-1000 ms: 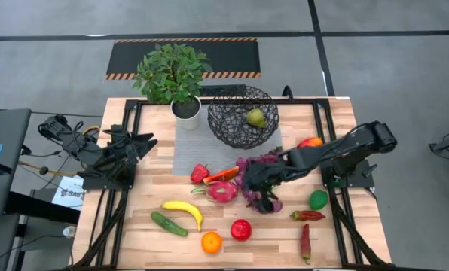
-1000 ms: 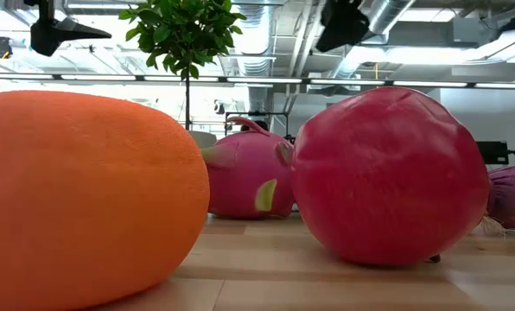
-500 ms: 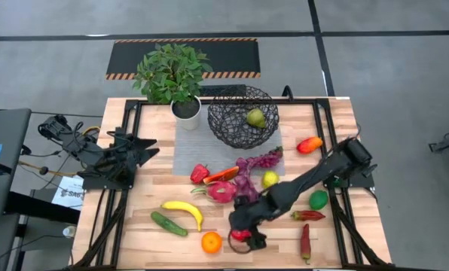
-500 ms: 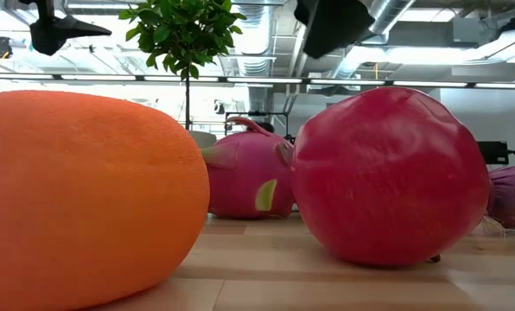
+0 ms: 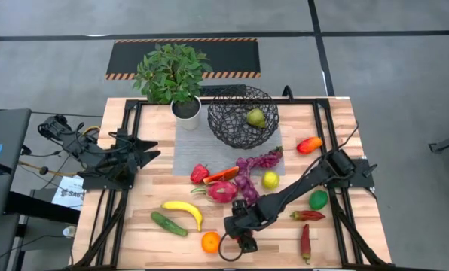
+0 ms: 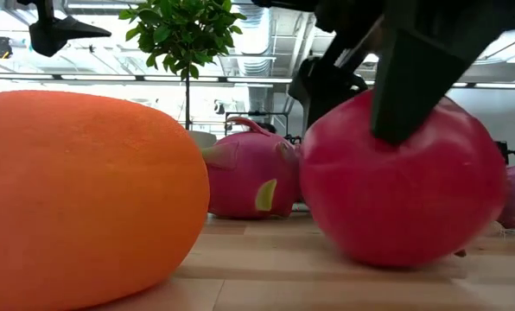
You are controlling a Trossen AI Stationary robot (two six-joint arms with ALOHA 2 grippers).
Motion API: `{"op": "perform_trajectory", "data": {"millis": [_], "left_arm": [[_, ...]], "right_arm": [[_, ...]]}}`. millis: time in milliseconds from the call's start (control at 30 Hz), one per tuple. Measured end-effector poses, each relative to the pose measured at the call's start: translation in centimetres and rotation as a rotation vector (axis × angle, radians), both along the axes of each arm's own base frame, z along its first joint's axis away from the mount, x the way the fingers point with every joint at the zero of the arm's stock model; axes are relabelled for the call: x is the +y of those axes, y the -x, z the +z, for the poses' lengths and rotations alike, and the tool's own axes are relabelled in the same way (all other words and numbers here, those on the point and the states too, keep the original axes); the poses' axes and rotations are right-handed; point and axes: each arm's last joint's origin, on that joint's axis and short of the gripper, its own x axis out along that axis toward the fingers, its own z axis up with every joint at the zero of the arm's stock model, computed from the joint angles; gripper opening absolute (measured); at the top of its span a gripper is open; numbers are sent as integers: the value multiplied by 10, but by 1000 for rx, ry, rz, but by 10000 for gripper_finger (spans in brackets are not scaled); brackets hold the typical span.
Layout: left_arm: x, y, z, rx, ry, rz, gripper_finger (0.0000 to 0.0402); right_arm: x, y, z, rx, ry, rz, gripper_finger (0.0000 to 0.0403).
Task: Build produce basket
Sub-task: Put the red apple into the black wire basket
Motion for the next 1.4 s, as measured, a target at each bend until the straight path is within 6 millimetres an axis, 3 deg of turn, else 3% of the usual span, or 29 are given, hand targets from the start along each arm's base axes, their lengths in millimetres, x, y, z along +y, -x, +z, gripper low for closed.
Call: {"op": "perform_trajectory", "data": {"millis": [200,433,600,767,933,1200,1400], "left_arm": [[0,0,0,-1,5,1,364],[0,0,-2,17,-5,2,364],[0,1,-2,18,-5,2,364],[0,1,-2,18,-5,2,364],[0,1,-2,18,-6,2,364],[0,1,-2,13,10,6,364],[1,1,-2,12,9,11,364]], "right_arm": [[1,2,-2,8,37,-44,377],[-1,5,-3,42,37,-62,330],[-5,12,12,53,13,-75,315],[-22,15,56,-40,-44,-112,319],[-55,23,104,-170,-41,-203,320],[-140,44,172,-386,94,-471,324],[-211,58,189,-405,193,-698,325]]}}
